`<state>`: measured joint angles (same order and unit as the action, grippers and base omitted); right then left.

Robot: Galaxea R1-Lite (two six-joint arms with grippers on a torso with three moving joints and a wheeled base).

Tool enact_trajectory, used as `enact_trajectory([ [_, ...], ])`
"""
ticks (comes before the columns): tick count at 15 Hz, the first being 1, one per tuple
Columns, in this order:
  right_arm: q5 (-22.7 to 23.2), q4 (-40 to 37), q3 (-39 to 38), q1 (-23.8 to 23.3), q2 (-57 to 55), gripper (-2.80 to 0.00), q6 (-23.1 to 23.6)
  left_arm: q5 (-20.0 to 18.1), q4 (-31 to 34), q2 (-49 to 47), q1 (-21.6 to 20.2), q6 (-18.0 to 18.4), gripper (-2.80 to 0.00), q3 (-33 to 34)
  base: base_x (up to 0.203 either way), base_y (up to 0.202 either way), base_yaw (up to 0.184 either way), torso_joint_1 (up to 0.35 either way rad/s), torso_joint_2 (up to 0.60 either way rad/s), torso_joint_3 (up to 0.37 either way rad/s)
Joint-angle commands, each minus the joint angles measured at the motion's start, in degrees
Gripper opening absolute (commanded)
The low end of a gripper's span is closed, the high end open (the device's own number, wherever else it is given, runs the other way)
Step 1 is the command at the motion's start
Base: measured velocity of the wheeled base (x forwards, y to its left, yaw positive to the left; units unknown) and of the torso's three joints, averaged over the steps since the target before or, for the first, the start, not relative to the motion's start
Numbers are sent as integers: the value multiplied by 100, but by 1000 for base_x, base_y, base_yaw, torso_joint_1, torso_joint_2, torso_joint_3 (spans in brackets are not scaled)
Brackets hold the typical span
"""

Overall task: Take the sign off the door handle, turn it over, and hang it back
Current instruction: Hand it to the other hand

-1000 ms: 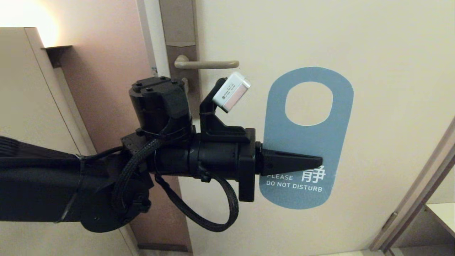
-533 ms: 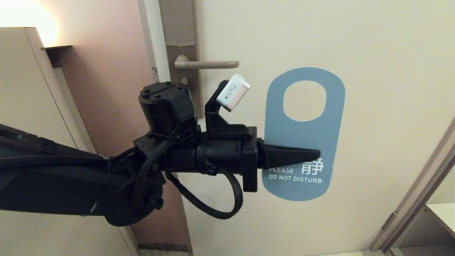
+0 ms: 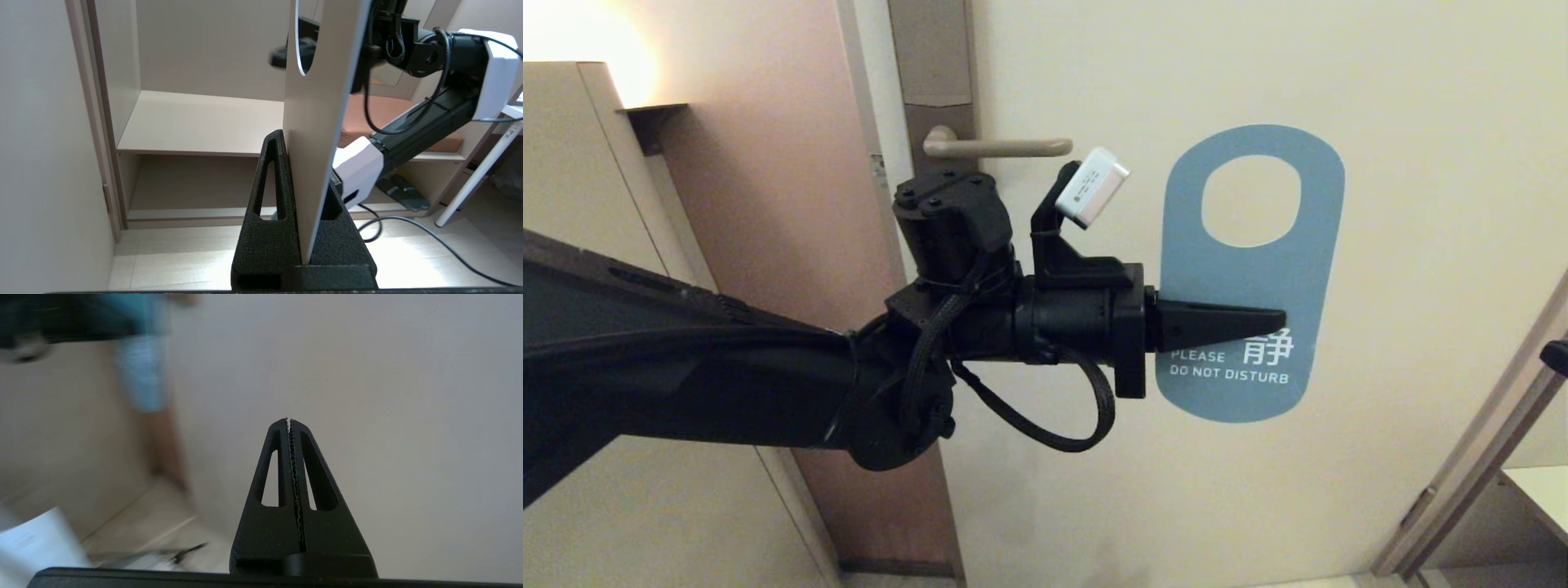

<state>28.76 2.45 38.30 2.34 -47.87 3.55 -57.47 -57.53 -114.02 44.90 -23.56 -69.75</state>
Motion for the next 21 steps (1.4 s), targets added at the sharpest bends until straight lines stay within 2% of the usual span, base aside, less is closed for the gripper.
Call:
enact_trajectory([
  [1, 364, 1, -117, 3, -181, -280, 6, -36, -30, -322, 28, -11, -280, -273, 0, 0, 0, 0, 0, 0],
  [5, 1040, 10, -418, 3, -179, -280, -19, -45, -22, -688, 110, -36, -280, -849, 0, 0, 0, 0, 0, 0],
  [6, 1079, 10, -456, 3, -187, 0, -29, -45, -22, -718, 151, -130, -280, -917, 0, 0, 0, 0, 0, 0],
  [13, 1105, 71, -719, 3, -197, 0, -65, -10, -22, -763, 301, -175, -280, -936, 0, 0, 0, 0, 0, 0],
  [17, 1263, 96, -671, 3, -325, 0, -65, -1, -10, -887, 452, -192, -280, -1226, 0, 0, 0, 0, 0, 0],
  [21, 1375, 837, -678, 1, -715, 0, -76, 14, -22, -1149, 646, -559, -280, -1729, 0, 0, 0, 0, 0, 0],
])
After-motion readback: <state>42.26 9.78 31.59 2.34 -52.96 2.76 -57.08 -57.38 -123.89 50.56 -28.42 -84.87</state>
